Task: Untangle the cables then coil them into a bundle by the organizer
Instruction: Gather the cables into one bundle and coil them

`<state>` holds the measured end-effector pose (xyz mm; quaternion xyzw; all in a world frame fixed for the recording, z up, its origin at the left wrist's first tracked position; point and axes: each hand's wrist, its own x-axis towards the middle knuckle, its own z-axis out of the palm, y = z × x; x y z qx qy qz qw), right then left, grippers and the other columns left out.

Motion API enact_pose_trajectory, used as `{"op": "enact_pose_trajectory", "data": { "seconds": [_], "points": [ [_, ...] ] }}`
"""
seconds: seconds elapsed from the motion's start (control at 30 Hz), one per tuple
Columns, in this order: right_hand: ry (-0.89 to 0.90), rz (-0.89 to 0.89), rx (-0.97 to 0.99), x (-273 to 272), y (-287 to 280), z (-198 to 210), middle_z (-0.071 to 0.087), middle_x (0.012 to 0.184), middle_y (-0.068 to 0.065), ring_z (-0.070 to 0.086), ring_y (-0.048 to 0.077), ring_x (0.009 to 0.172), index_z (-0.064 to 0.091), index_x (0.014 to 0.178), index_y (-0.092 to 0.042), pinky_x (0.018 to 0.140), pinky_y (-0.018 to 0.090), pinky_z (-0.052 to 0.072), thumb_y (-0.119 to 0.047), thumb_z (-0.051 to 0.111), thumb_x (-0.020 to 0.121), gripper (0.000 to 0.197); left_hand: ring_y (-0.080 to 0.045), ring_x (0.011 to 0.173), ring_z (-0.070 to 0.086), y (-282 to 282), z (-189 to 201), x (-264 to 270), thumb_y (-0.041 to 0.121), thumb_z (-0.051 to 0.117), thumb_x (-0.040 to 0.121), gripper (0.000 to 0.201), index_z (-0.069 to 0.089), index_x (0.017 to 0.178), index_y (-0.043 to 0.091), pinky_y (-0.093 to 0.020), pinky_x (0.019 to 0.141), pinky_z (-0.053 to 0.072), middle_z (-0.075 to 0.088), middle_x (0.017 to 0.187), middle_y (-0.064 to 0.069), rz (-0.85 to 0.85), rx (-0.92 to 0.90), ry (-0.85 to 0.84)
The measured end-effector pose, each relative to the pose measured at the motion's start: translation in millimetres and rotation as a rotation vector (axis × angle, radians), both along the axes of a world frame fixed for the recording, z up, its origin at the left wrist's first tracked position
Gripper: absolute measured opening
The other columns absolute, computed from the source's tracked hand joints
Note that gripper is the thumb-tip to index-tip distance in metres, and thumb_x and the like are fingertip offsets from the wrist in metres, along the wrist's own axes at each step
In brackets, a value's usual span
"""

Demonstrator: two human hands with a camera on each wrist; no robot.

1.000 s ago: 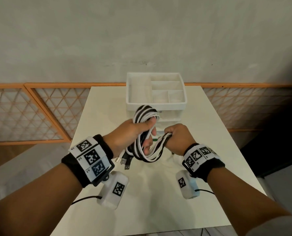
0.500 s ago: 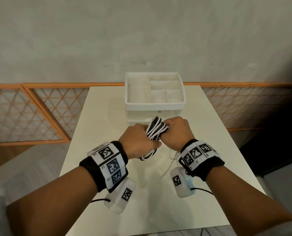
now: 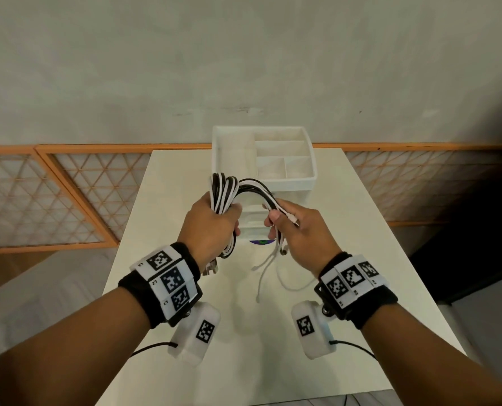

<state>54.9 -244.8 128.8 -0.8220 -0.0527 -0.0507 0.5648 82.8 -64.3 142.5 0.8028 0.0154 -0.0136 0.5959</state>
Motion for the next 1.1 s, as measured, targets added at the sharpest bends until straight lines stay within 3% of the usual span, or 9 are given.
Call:
{"op": "enact_pose_trajectory", "data": {
  "seconds": [0.13,0.3,0.43,0.57,0.7,0.77,0.83,0.97,1.1],
  "points": [
    [-0.219,-0.068,-0.046,-5,20,-9,0.064,0.081,0.002,0.059,0.011,0.063,0.066,0.119,-0.016,0.060,0.012,0.047,-0.016,0.048,0.104,0.024,-0.017,0.063,0.069,-7,4,-4,0.081,0.063,0.065,0.069,0.064,0.092,0.018,-0.034,0.064,0.057,0.069,0.067,0.002,0.011,-0.023,0.046],
    [-0.409,-0.119,-0.084,-15,54,-14,0.067,0.088,0.011,0.065,0.024,0.079,0.066,0.106,0.000,0.072,0.038,0.055,0.000,0.045,0.091,0.026,-0.020,0.074,0.074,-27,5,-6,0.083,0.078,0.038,0.099,0.063,0.102,0.010,-0.038,0.070,0.062,0.075,0.087,-0.006,0.093,-0.178,0.097],
    [-0.352,0.002,-0.025,-22,62,-9,0.065,0.106,0.010,0.063,0.016,0.098,0.063,0.121,-0.002,0.084,0.025,0.052,0.004,0.049,0.090,0.034,-0.021,0.086,0.074,-29,3,-3,0.062,0.089,0.049,0.080,0.063,0.105,0.012,-0.045,0.081,0.061,0.074,0.091,-0.004,0.142,-0.353,0.122],
    [-0.130,0.189,0.140,-29,54,5,0.053,0.107,0.002,0.052,-0.002,0.095,0.062,0.121,-0.007,0.083,0.008,0.040,-0.006,0.056,0.091,0.031,-0.019,0.080,0.069,-19,6,-2,0.045,0.079,0.071,0.053,0.058,0.104,0.009,-0.033,0.067,0.056,0.065,0.082,0.003,0.096,-0.309,0.037],
    [-0.169,0.143,0.090,-26,52,3,0.045,0.113,0.003,0.054,-0.004,0.095,0.064,0.102,-0.003,0.081,0.010,0.046,0.003,0.055,0.096,0.013,-0.026,0.091,0.071,-17,12,-6,0.048,0.085,0.066,0.074,0.058,0.120,0.006,-0.033,0.063,0.057,0.072,0.103,-0.009,-0.005,-0.323,0.043],
    [-0.172,0.114,0.035,-26,53,3,0.042,0.117,0.002,0.054,-0.004,0.095,0.066,0.105,-0.007,0.080,0.009,0.048,0.001,0.058,0.095,0.015,-0.027,0.100,0.071,-17,16,-8,0.051,0.089,0.060,0.082,0.057,0.122,0.007,-0.043,0.073,0.060,0.070,0.114,-0.013,-0.025,-0.318,0.023],
    [-0.164,0.130,0.020,-28,52,6,0.040,0.123,0.001,0.052,-0.009,0.099,0.066,0.117,-0.012,0.082,0.005,0.045,-0.004,0.065,0.092,0.027,-0.025,0.101,0.072,-17,20,-8,0.046,0.085,0.068,0.065,0.061,0.116,0.010,-0.053,0.081,0.059,0.072,0.110,-0.008,0.016,-0.322,-0.014],
    [-0.078,0.162,0.155,-25,43,0,0.049,0.124,-0.012,0.061,0.007,0.103,0.046,0.134,-0.027,0.093,0.024,0.051,-0.007,0.078,0.080,0.066,-0.027,0.083,0.071,-14,32,-5,0.025,0.072,0.086,0.027,0.066,0.104,0.006,-0.046,0.078,0.059,0.069,0.085,-0.005,0.097,-0.332,-0.084],
    [0.111,0.186,0.134,-23,44,-18,0.068,0.106,-0.005,0.066,0.011,0.100,0.052,0.121,-0.025,0.098,0.039,0.052,-0.022,0.080,0.080,0.050,-0.024,0.059,0.061,-11,40,-6,0.011,0.065,0.090,0.009,0.064,0.086,0.003,-0.036,0.060,0.052,0.064,0.067,-0.013,0.031,-0.330,-0.079]
  ]
}}
